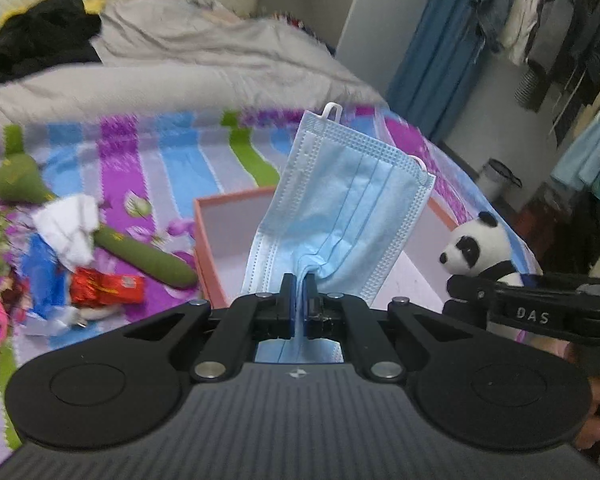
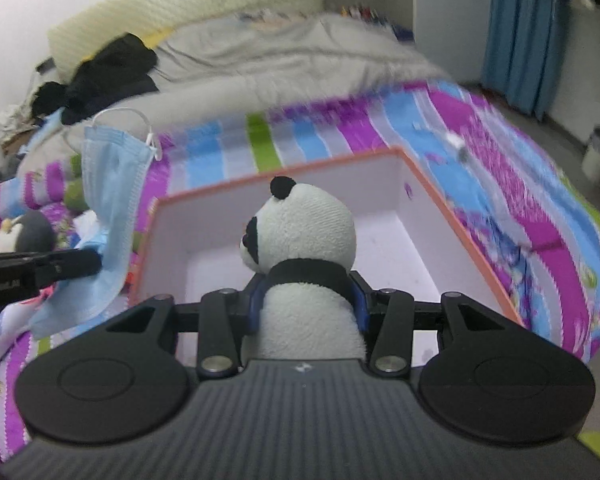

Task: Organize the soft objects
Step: 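Carry the panda and mask over the pink box with both tools, then open the right tool releasing the panda while the left tool drops the mask into the box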

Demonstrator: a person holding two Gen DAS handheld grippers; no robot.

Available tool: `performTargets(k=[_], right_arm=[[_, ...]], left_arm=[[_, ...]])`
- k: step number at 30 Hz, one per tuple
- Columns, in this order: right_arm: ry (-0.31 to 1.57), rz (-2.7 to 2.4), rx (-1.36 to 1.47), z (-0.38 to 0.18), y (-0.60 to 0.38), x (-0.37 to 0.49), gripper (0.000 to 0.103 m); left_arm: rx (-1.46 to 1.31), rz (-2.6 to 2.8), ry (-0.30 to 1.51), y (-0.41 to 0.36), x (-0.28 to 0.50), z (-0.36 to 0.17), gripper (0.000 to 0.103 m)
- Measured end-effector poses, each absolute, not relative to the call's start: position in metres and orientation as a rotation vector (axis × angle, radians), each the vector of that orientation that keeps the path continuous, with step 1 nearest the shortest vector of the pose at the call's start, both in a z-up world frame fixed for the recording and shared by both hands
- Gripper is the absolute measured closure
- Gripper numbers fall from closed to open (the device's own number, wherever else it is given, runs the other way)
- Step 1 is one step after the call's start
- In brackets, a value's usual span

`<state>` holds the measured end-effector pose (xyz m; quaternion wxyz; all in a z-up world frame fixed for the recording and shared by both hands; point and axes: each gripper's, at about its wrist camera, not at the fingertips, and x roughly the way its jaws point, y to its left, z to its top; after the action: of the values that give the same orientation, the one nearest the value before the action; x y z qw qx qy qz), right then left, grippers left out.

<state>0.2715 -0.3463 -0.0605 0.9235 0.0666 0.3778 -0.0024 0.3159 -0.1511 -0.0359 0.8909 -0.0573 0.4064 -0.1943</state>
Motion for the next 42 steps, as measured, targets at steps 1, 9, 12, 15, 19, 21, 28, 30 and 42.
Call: performTargets(k=[1,9,12,15,19,21,28,30,42], right_arm=[[0.796,-0.009,0.148,-0.065,-0.350,0.275,0.057],[0.929,0.011,0.188,-0.092,-0.365,0.296,0.057],[0.959,0.014,0.176,-0.099,-0.365,0.300,0.056],[0.972,0.000,0.188,-0.101,-0.367,0.303,0.054],[0.978,-0.011,0.167,-0.099,-0.368,0.303,0.039],[0.981,-0.015,0.176,-0.099,-0.373,0.302,0.039],[0.931,-0.014,0.198,-0.091,-0.379,0.288,0.039],[0.887,-0.001,0.188,-0.085,-0.375,0.278,0.039],[0.670,0.089,0.150,-0.049,-0.334,0.210,0.039]], left_arm=[[-0.136,-0.420,0.873,-0.154,0.322,-0.041,0.099],[-0.091,-0.420,0.991,-0.168,0.352,-0.064,0.099],[-0.069,-0.424,1.018,-0.173,0.356,-0.067,0.099],[-0.050,-0.440,1.037,-0.178,0.354,-0.066,0.098],[-0.024,-0.451,1.050,-0.185,0.350,-0.066,0.074],[-0.020,-0.442,1.017,-0.185,0.346,-0.062,0.055],[-0.002,-0.446,0.907,-0.177,0.322,-0.036,0.055],[0.007,-0.447,0.868,-0.174,0.310,-0.028,0.055],[-0.061,-0.465,0.692,-0.122,0.224,0.013,0.055]])
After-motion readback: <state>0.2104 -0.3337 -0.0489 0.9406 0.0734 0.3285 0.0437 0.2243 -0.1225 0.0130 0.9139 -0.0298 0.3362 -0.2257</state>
